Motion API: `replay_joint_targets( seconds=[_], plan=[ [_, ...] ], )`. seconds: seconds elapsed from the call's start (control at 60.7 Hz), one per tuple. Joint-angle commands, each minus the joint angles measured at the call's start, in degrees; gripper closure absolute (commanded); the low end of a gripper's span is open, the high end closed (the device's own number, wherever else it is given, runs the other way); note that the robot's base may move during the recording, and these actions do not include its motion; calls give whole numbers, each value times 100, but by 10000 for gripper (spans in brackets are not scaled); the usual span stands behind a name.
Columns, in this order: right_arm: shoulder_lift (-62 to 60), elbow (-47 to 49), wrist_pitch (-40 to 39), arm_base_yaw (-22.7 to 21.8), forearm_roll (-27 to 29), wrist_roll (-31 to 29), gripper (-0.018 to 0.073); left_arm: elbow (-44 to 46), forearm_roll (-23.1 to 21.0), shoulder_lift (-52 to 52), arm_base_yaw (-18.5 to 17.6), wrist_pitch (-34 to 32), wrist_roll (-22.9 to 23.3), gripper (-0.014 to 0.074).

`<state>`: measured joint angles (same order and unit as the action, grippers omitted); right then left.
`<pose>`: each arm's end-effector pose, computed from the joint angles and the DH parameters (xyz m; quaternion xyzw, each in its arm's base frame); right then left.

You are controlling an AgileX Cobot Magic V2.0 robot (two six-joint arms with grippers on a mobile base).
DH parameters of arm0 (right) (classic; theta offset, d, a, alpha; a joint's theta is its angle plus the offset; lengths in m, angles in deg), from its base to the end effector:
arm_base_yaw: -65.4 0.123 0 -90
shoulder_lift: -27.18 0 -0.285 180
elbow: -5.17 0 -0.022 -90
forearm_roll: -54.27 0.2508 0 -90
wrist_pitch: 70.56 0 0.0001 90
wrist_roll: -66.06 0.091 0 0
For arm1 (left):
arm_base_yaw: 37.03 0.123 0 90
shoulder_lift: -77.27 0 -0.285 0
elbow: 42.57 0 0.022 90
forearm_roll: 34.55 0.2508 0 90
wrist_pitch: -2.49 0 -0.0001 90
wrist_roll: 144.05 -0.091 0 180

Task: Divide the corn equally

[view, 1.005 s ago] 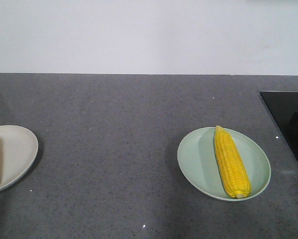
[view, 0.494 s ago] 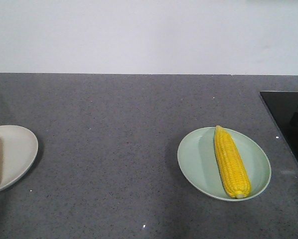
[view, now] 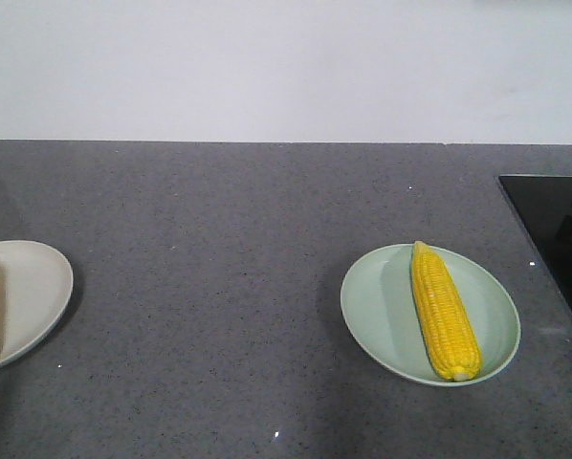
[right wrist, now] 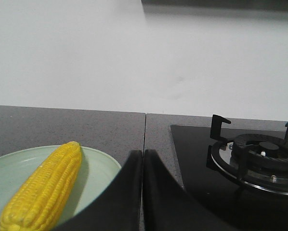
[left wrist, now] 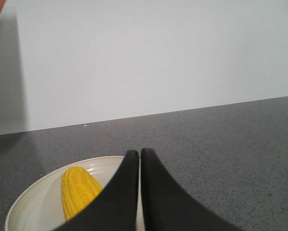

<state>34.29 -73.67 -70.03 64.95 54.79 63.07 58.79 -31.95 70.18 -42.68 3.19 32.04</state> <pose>0.0566 -0.0004 0.2034 -0.0121 0.6849 -0.0185 0.7283 0.0562 -0.0055 0.2044 0.0723 0.6809 0.0057 0.7288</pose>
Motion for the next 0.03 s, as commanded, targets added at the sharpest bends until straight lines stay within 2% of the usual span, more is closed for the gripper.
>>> replay_joint_targets(
  seconds=[0.0,0.016],
  plan=[
    [-39,-73,-458,-8,-16,-63,569,-59,-65,79,-12,-431,59,603],
    [-39,-73,-458,-8,-16,-63,569,-59,-65,79,-12,-431,59,603]
  ],
)
